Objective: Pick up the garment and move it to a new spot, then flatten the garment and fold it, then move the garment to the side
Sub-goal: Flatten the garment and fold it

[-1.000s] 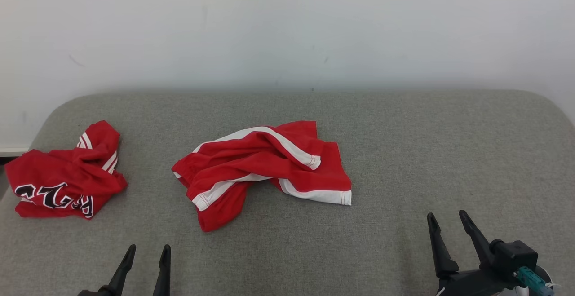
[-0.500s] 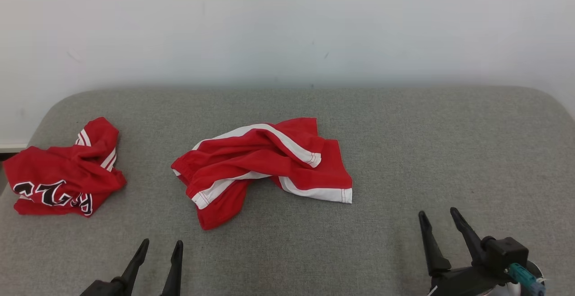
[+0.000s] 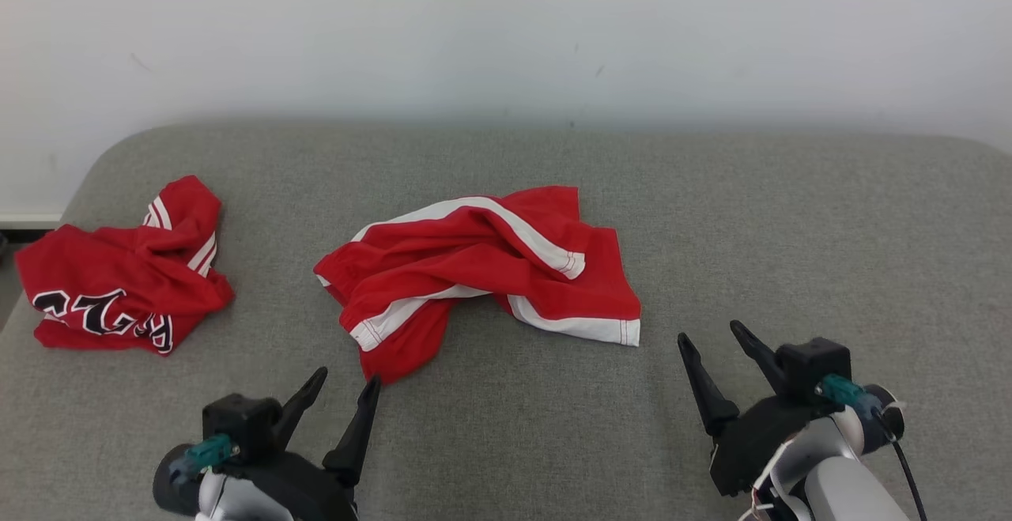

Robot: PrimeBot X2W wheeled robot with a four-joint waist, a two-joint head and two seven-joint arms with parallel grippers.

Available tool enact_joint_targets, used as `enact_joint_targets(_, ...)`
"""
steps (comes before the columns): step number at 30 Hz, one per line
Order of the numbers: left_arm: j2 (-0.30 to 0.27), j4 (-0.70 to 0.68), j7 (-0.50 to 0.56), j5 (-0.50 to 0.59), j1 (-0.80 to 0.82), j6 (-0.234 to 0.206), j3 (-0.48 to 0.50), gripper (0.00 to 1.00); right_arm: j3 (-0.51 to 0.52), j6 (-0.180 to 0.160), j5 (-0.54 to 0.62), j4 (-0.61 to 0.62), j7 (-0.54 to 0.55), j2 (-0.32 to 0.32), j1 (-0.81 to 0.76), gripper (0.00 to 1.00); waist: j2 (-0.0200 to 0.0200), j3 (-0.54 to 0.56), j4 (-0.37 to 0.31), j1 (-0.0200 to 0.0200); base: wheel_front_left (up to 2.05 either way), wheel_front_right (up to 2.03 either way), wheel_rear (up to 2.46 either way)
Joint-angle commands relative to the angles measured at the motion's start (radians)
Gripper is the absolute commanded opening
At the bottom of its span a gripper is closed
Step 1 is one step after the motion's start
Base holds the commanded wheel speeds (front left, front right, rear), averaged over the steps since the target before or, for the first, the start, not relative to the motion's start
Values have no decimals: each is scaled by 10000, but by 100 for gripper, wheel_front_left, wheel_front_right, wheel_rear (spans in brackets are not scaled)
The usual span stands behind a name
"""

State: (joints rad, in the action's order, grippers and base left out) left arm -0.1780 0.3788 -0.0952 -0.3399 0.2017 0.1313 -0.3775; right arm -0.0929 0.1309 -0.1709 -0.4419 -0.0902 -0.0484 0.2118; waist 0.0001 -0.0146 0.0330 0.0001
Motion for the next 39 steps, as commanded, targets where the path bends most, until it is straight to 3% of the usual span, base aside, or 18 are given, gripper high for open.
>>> enact_joint_targets(1,-17,223,179,-217,428,-17,-88,100,-48,-3,112,-174,280,-44,343,100,-1,-295,147,-1,0,0,0)
enact_joint_targets(10,413,1431,997,-1043,1747,-17,-452,100,-515,-3,137,-1144,1591,-38,1447,100,-1,-878,372,-1,0,0,0)
enact_joint_targets(21,762,2180,1272,-1910,2676,-17,-843,100,-1061,-3,-104,-1997,1898,-44,2159,100,-1,-1241,594,-1,0,0,0)
enact_joint_targets(25,805,2352,1221,-2037,2953,-17,-937,100,-1284,-3,-193,-2209,2003,-46,2380,79,-1,-1378,611,-1,0,0,0)
enact_joint_targets(33,818,2557,1095,-2242,3369,-16,-1157,100,-1215,-3,-144,-2687,1941,-44,2790,87,-1,-1615,728,-1,0,0,0)
enact_joint_targets(36,813,2594,1061,-2301,3499,-16,-1277,100,-1304,-3,-284,-2835,1924,-43,2921,79,-1,-1690,764,-1,0,0,0)
enact_joint_targets(37,817,2601,1040,-2328,3541,-16,-1325,98,-1332,-3,-292,-2886,1912,-44,2963,74,-1,-1715,772,-1,0,0,0)
enact_joint_targets(38,816,2605,1022,-2342,3587,-16,-1365,85,-1364,-3,-300,-2933,1883,-44,3001,65,-1,-1743,784,-1,0,0,0)
enact_joint_targets(39,809,2611,1012,-2380,3624,-16,-1405,60,-1402,-3,-319,-2972,1866,-43,3038,56,-1,-1766,794,-1,0,0,0)
